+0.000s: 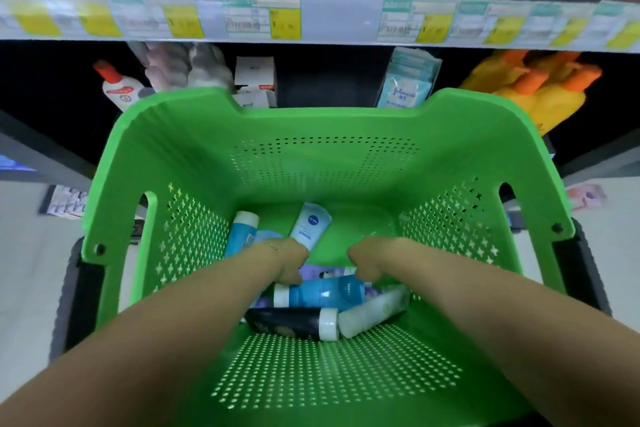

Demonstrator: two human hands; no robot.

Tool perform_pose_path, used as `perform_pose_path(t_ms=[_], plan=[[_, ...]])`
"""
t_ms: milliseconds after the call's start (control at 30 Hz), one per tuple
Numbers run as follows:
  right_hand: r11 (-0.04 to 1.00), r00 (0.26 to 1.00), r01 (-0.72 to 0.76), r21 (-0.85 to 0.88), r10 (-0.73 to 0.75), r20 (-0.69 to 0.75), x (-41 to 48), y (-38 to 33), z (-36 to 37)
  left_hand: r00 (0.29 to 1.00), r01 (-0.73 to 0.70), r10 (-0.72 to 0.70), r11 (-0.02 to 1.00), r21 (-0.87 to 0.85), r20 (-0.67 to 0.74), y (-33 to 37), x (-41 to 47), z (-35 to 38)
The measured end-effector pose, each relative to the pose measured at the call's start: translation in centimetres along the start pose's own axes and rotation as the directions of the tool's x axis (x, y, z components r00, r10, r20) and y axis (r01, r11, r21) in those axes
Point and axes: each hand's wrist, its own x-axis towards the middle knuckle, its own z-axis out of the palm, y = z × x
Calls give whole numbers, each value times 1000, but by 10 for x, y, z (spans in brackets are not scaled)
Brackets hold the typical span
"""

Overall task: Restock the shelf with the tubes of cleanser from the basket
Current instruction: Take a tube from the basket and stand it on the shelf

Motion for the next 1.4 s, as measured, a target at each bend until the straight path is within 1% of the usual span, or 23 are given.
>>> perform_pose_path(t_ms=[167,367,467,533,667,733,833,933,1033,1100,1200,1300,1367,1400], plan=[[989,999,-29,144,35,-35,14,15,14,998,-61,61,998,-2,29,14,4,9],[975,998,10,221,4,-60,16,18,15,993,-103,107,991,-80,40,12,8,15],[960,996,55,275,-33,-84,19,15,14,996,-73,79,992,-102,49,13,11,18],[951,994,82,299,-54,-99,19,14,14,998,-47,51,995,-86,42,15,11,15],[958,996,76,278,-58,-73,18,17,22,999,-31,32,999,-31,28,16,8,7],[962,997,45,270,-28,-66,22,21,28,999,-25,27,999,-44,46,13,8,7],[970,995,26,242,-1,-102,24,23,34,997,-37,42,996,-75,62,10,9,10],[985,992,46,167,-25,-125,22,22,36,995,-71,77,994,-78,69,9,7,9],[989,989,71,131,-52,-137,21,21,36,993,-69,79,991,-117,83,7,7,7],[984,990,77,160,-56,-129,22,21,39,995,-53,64,989,-140,74,5,8,8],[960,992,72,269,-41,-120,24,20,44,998,-18,28,988,-150,62,6,5,5],[939,994,70,336,-35,-108,24,17,41,996,9,6,986,-168,85,4,1,2],[941,996,70,331,-51,-66,22,16,36,995,16,3,982,-188,96,2,-1,0],[953,998,64,298,-59,-26,22,16,33,995,17,4,979,-202,99,1,-2,-1]])
